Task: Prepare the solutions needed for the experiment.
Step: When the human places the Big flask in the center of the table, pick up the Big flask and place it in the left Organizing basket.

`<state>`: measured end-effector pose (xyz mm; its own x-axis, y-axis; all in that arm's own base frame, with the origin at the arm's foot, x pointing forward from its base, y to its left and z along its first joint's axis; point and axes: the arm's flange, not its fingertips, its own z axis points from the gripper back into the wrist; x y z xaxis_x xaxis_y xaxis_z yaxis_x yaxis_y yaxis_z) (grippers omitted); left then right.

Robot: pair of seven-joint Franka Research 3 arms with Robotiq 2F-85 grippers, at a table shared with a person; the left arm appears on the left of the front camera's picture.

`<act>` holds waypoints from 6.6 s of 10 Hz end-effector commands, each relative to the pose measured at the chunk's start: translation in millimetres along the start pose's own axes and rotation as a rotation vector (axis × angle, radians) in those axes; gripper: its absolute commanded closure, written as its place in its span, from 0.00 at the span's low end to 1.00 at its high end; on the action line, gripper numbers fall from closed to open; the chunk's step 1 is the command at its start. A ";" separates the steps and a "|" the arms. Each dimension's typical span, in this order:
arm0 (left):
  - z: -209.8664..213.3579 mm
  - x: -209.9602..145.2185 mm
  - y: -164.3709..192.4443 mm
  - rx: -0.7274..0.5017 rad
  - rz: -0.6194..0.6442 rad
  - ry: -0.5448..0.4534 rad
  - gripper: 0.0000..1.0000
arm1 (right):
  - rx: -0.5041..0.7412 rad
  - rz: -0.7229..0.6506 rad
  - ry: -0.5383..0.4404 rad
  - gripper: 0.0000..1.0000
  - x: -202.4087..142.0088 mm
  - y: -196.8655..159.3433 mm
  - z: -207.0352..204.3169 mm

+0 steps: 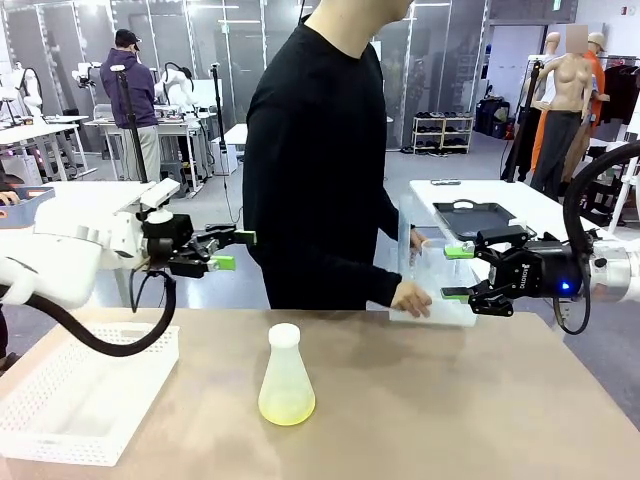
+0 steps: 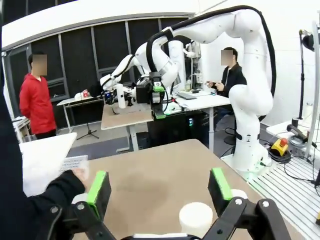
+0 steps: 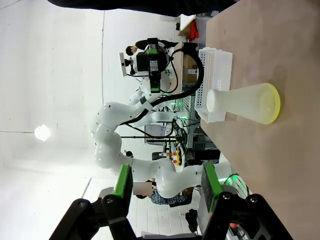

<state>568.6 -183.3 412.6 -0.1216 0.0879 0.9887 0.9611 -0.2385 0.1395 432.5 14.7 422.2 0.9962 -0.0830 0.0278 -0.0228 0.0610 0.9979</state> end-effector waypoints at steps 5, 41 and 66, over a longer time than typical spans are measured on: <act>-29.6 -35.1 13.8 -0.217 -0.044 -0.073 0.00 | 0.006 0.008 0.002 0.30 -0.1 0.8 0.2; -74.5 -168.8 12.1 -0.424 0.096 -0.044 0.00 | 0.006 0.008 0.002 0.30 -0.1 0.8 0.2; -100.3 -156.3 12.0 -0.539 0.227 -0.057 1.00 | 0.006 0.008 0.002 0.30 -0.1 0.8 0.2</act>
<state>567.5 -297.0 260.7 0.0760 0.0330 0.9966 0.7202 -0.6930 -0.0320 432.5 14.7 422.2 0.9962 -0.0831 0.0280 -0.0229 0.0614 0.9979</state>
